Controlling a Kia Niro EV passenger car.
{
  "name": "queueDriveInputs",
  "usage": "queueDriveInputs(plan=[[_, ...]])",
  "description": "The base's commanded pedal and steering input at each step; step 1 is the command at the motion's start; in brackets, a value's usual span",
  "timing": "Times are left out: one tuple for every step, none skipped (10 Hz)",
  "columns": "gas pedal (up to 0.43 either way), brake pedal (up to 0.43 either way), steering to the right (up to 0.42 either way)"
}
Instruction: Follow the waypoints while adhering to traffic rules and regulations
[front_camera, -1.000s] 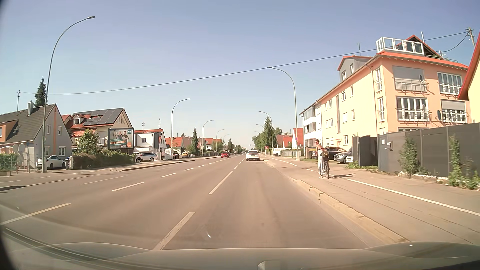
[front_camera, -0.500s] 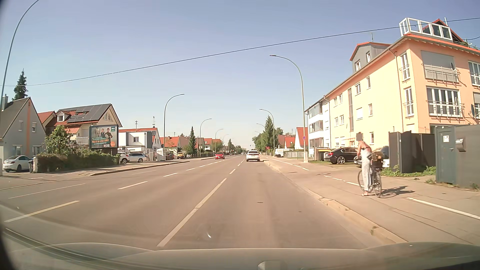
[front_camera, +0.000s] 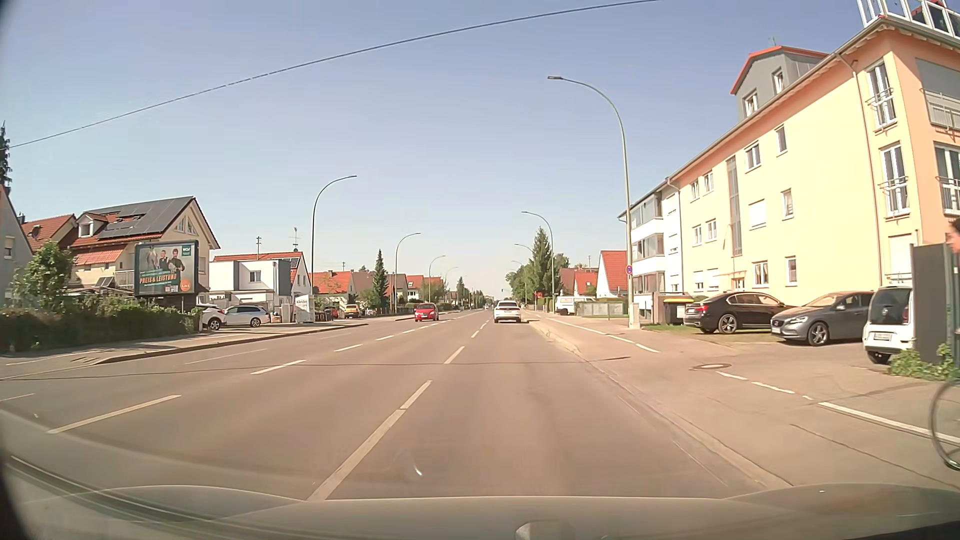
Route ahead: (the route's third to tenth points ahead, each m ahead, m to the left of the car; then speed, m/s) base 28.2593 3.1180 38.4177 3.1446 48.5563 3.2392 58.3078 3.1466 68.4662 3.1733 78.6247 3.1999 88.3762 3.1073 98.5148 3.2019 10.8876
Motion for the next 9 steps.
queueDriveInputs(plan=[[0.157,0.0,-0.001],[0.157,0.0,0.003],[0.157,0.0,0.003],[0.169,0.0,0.002],[0.169,0.0,0.0],[0.169,0.0,-0.003],[0.169,0.0,-0.005],[0.169,0.0,-0.005],[0.169,0.0,-0.005]])
